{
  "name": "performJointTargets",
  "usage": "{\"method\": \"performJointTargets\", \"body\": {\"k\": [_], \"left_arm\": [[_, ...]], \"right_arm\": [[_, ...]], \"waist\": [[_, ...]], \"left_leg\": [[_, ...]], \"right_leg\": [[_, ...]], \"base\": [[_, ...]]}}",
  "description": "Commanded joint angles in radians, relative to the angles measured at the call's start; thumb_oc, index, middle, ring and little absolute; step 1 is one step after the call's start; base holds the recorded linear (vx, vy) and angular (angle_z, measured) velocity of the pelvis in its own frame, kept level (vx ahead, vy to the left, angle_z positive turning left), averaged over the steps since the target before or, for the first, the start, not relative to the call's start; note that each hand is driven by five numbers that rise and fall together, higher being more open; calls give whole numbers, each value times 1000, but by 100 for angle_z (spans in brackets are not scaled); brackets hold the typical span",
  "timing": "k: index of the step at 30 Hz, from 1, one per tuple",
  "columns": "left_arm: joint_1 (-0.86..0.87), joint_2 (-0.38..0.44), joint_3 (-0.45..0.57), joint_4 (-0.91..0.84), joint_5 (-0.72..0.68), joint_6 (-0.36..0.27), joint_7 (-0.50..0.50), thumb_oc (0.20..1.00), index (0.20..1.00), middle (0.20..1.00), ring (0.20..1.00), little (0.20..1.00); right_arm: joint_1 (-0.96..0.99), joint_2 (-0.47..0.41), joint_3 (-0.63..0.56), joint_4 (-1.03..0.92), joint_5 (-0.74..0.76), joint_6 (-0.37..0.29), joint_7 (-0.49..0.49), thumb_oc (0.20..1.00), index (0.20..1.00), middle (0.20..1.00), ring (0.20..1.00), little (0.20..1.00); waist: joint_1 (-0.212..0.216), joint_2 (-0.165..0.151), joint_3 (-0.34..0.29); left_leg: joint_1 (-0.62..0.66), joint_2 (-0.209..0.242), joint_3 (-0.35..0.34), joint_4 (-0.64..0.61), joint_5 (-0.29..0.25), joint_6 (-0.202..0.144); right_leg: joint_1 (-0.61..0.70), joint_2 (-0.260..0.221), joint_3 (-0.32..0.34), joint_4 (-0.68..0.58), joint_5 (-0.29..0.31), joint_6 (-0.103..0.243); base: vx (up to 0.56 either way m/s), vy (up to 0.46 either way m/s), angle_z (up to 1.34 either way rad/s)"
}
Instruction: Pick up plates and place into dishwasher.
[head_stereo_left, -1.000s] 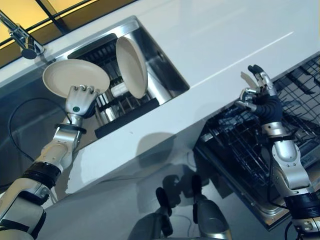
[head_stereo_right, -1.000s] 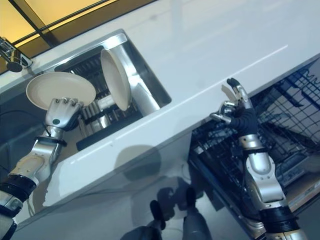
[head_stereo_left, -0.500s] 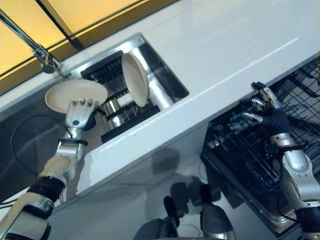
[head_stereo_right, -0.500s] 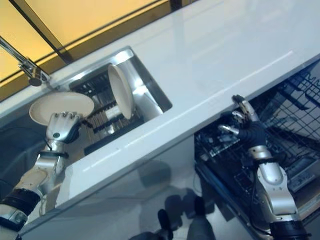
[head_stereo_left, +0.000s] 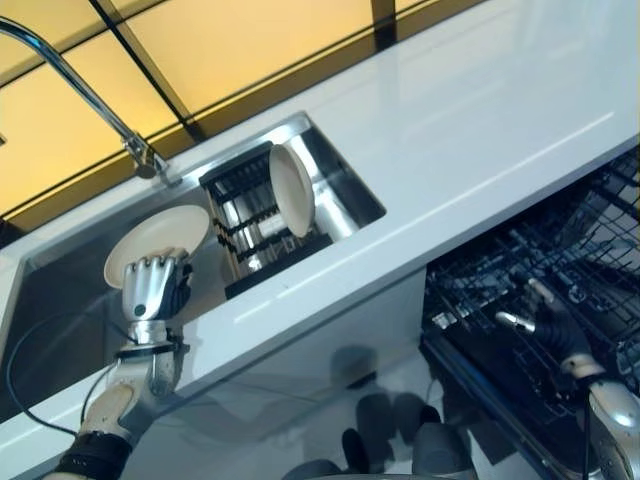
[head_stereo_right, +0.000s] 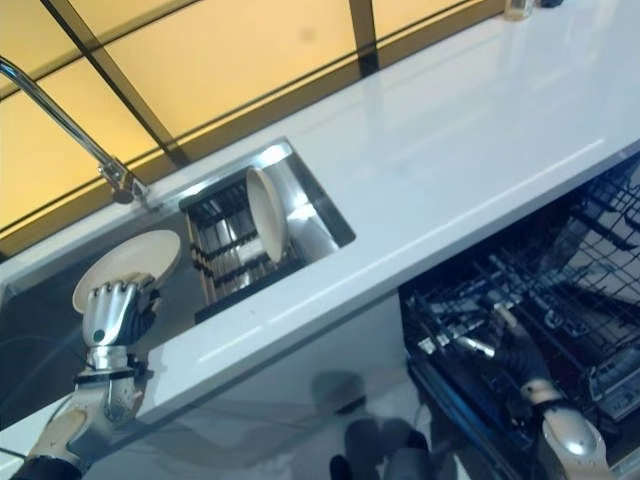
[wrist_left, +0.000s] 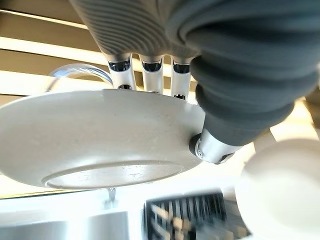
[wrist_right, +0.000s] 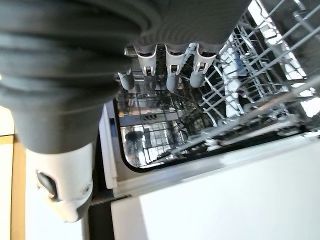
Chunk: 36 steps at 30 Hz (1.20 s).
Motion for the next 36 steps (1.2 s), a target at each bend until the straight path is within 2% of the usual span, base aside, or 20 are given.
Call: {"method": "performJointTargets", "body": {"k": [1,3,11,13,18,19,22,27,28,29,35,36], "left_arm": [[34,41,130,-99,-49,-99,48,200,200,200,200,200],[77,13,169,-150,-52,-136,23,200,200,200,200,200],[155,-13,248,-259,-97,-204,-111,200,200,200,200,200],[155,-11,255,-272,-126,-228,-141,200,200,200,200,200],[129,3,255,-317,-182,-239,-197,200,200,200,200,200],[116,8,254,-321,-206,-248,-218,200,200,200,200,200],[68,20,239,-329,-296,-253,-296,200,200,200,200,200],[-3,17,200,-351,-463,-284,-483,200,200,200,200,200],[-36,12,158,-363,-513,-298,-569,200,200,200,200,200],[-58,9,133,-370,-530,-295,-609,200,200,200,200,200],[-181,19,0,-360,-680,-270,-784,200,200,200,200,200],[-202,20,-21,-362,-723,-265,-841,200,200,200,200,200]], "right_arm": [[18,43,-50,-68,-9,-36,28,1000,1000,1000,1000,1000],[38,62,-71,-84,-4,-25,46,1000,1000,1000,1000,1000],[57,102,-110,-116,-2,-13,107,1000,1000,1000,1000,1000],[41,100,-118,-132,3,-44,85,1000,1000,1000,1000,1000],[-66,57,-180,-206,65,-119,-1,1000,1000,1000,1000,1000],[-101,55,-182,-216,55,-152,-11,1000,1000,1000,1000,1000],[-187,48,-153,-237,23,-185,-17,1000,1000,1000,1000,1000],[-304,51,-77,-239,6,-167,-2,1000,1000,1000,1000,1000],[-355,59,-25,-237,-13,-159,0,1000,1000,1000,1000,1000],[-387,64,9,-235,-33,-157,-4,1000,1000,1000,1000,1000],[-560,79,182,-183,-105,-123,-57,1000,1000,1000,1000,1000],[-583,81,208,-170,-105,-118,-60,1000,1000,1000,1000,1000]], "waist": [[32,-110,-95],[41,-123,-107],[64,-151,-141],[70,-156,-149],[89,-159,-175],[98,-159,-184],[118,-160,-200],[146,-165,-213],[158,-166,-220],[164,-167,-222],[188,-173,-228],[193,-175,-230]], "left_leg": [[-28,-48,-26,23,-44,10],[-14,-42,-31,17,-46,11],[28,-26,-40,-6,-50,15],[36,-21,-41,-8,-52,14],[44,-13,-43,-10,-67,13],[45,-13,-45,-10,-73,13],[49,-8,-47,-11,-83,8],[56,-3,-50,-11,-92,3],[59,-2,-52,-11,-95,1],[60,-1,-55,-11,-96,0],[67,-1,-60,-11,-105,-3],[66,-2,-61,-11,-106,-3]], "right_leg": [[131,-80,8,-260,117,125],[147,-72,7,-266,116,123],[189,-47,1,-286,113,119],[199,-42,-1,-292,113,119],[211,-29,-9,-301,103,118],[214,-26,-10,-303,99,120],[222,-19,-16,-309,94,123],[234,-12,-28,-318,93,122],[238,-10,-34,-322,94,121],[241,-9,-37,-325,95,120],[253,-3,-50,-340,101,115],[255,-2,-51,-343,101,114]], "base": [[34,-95,2],[31,-109,-1],[-1,-86,1],[-35,-69,3],[-35,-59,3],[-49,-52,-1],[-50,-52,-2],[-33,-43,6],[-25,-38,8],[-26,-36,6],[-15,-18,8],[-10,-12,7]]}}
